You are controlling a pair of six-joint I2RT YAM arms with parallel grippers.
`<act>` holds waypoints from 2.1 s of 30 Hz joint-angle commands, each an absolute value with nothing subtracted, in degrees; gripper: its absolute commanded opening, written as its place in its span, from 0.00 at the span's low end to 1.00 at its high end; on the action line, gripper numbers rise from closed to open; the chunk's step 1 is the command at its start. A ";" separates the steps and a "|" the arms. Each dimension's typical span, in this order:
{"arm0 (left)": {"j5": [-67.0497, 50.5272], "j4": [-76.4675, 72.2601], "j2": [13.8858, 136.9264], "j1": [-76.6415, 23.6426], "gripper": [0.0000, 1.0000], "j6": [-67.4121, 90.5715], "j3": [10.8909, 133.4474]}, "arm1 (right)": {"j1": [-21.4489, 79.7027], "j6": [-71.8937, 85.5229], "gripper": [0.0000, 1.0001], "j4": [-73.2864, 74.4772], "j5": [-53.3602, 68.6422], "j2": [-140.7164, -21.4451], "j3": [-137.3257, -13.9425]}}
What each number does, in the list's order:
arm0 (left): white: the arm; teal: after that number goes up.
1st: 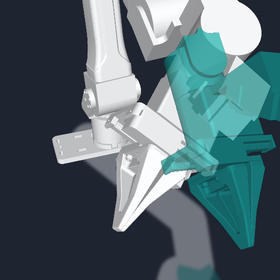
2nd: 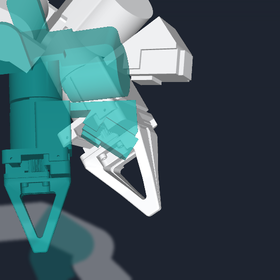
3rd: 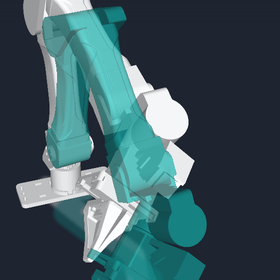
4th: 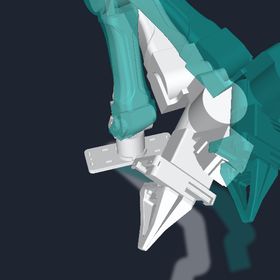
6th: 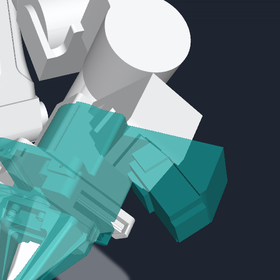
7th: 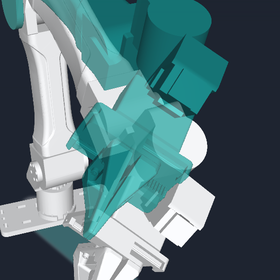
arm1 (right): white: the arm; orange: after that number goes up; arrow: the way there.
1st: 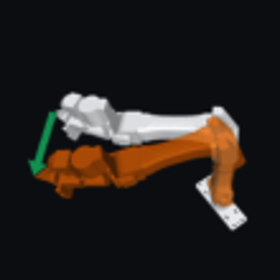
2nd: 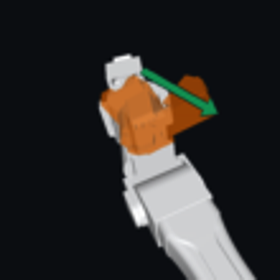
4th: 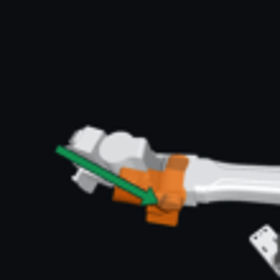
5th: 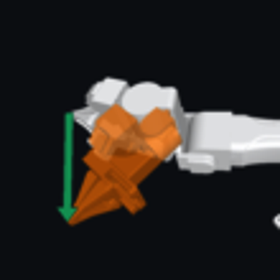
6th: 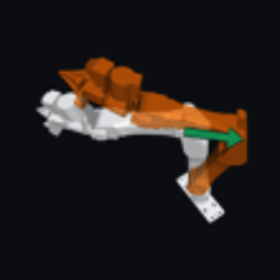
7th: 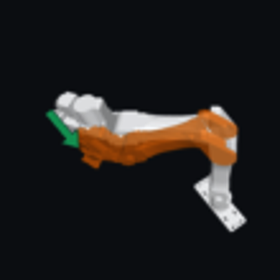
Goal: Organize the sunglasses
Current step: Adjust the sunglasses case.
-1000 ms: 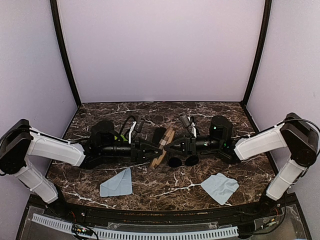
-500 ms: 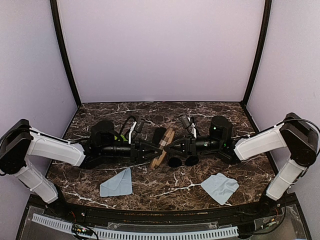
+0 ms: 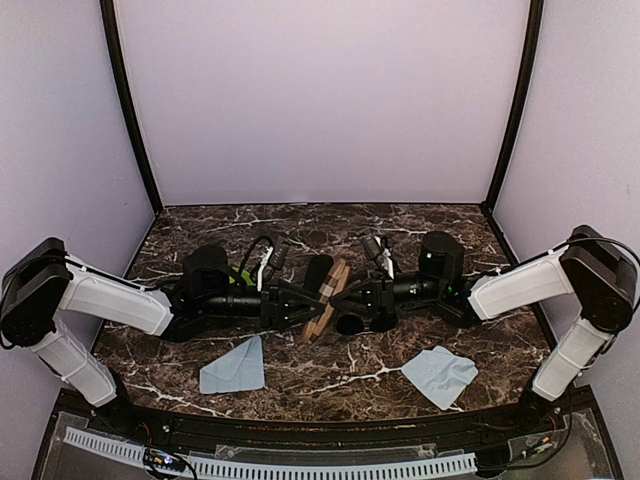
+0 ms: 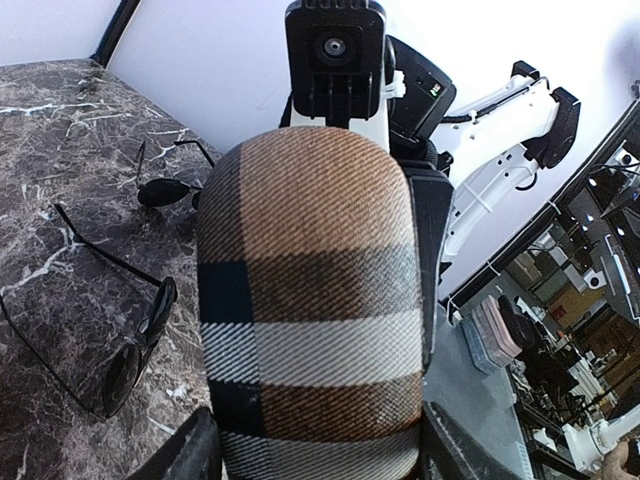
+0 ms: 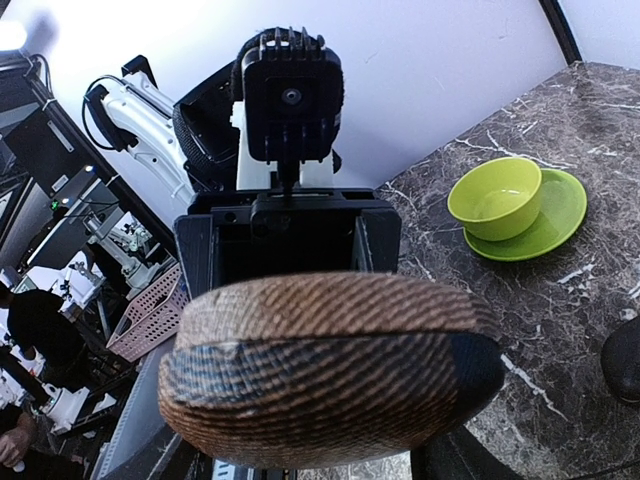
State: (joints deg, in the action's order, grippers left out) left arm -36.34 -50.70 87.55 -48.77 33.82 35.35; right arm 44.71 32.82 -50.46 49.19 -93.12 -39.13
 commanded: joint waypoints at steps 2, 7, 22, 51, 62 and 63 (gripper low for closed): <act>-45.53 -60.72 86.04 -48.96 0.00 36.61 34.48 | 42.37 28.92 0.00 -51.56 54.37 -93.65 -38.33; -45.41 -61.08 86.27 -48.96 0.00 36.50 34.37 | 42.36 28.92 0.00 -51.50 54.88 -94.13 -38.27; -38.25 -51.21 85.49 -48.96 0.00 33.58 36.42 | 42.34 28.83 0.00 -45.44 50.08 -93.44 -40.81; -30.07 -39.41 84.67 -49.31 0.73 30.20 39.20 | 41.66 30.18 0.00 -33.15 51.06 -93.96 -48.08; -19.59 -30.34 83.64 -51.68 0.99 24.10 41.81 | 41.82 28.46 0.00 -23.28 41.96 -92.96 -51.20; -16.68 -27.87 83.66 -52.69 0.99 21.82 42.82 | 41.82 28.92 0.00 -22.05 40.84 -93.05 -51.88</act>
